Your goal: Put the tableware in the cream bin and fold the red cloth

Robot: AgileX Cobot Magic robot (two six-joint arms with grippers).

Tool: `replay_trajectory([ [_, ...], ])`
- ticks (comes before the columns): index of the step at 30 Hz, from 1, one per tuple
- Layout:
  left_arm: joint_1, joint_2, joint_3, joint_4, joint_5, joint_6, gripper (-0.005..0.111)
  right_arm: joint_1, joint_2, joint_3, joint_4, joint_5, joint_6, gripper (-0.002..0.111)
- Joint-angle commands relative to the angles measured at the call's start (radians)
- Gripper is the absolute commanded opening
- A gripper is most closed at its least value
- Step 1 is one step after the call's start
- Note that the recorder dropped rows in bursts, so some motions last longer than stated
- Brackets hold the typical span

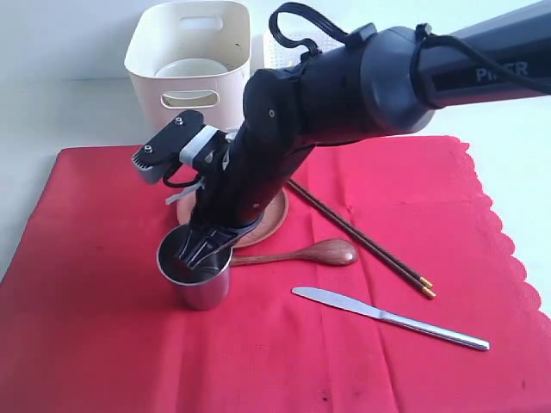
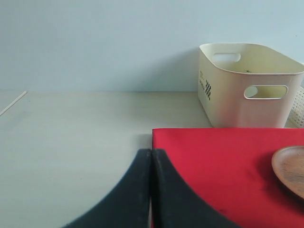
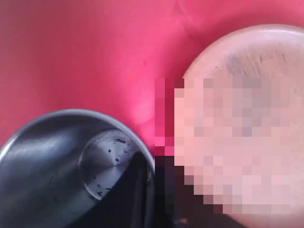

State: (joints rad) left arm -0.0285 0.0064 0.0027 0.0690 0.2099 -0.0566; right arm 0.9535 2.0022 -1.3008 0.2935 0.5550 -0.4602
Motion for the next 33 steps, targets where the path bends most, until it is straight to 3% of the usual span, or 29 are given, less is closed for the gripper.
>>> replay_trajectory([
  [1,-0.004,-0.006,-0.003,-0.002,-0.003,0.001,0.001,0.001,-0.025,-0.006,0.023,-0.010,-0.011,0.000],
  [11,-0.004,-0.006,-0.003,-0.002,-0.003,0.001,0.001,0.001,-0.038,-0.059,0.227,-0.004,-0.011,0.000],
  [33,-0.004,-0.006,-0.003,-0.002,-0.003,0.001,0.001,0.001,-0.035,-0.163,0.229,-0.061,-0.011,0.000],
])
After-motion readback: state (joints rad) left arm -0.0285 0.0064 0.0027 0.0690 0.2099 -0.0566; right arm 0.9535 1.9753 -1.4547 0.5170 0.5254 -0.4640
